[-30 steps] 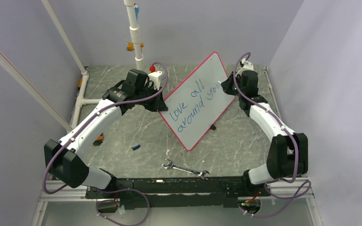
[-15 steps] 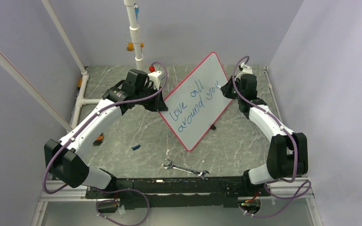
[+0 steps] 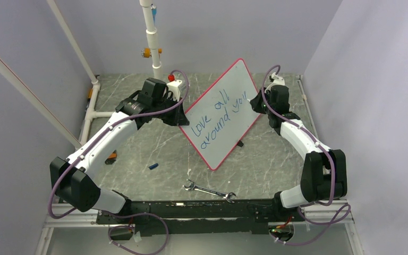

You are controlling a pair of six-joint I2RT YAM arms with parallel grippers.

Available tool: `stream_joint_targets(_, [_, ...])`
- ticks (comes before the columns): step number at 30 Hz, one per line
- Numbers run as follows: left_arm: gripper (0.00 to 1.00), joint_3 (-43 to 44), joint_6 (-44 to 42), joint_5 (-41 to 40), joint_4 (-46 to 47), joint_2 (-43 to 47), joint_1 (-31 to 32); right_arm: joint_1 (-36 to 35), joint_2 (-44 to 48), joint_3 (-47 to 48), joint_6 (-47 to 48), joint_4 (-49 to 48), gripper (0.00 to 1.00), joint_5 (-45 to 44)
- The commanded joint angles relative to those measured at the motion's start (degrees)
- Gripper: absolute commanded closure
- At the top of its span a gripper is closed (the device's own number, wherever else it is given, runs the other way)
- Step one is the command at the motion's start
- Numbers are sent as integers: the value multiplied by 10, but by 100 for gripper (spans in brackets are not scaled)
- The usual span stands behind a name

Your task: Write a sentence on the whiteboard

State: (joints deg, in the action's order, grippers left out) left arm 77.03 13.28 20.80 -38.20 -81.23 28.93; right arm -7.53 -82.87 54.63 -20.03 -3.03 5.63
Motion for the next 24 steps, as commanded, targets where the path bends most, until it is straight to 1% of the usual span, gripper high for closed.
stream_joint_targets(1, [100, -20, -126, -203, -90, -35, 0, 3, -2, 12, 6, -1, 100, -7])
stream_joint_targets(9, [100, -21, -126, -204, -90, -34, 1, 5, -3, 53, 19, 27, 100, -41])
stream_joint_targets(16, [100, -20, -126, -204, -90, -32, 1, 5, 54, 52, 30, 77, 100, -94])
stream_joint_targets(24, [100, -20, -126, -206, -91, -34, 2, 5, 125, 29, 22, 100, 100, -87])
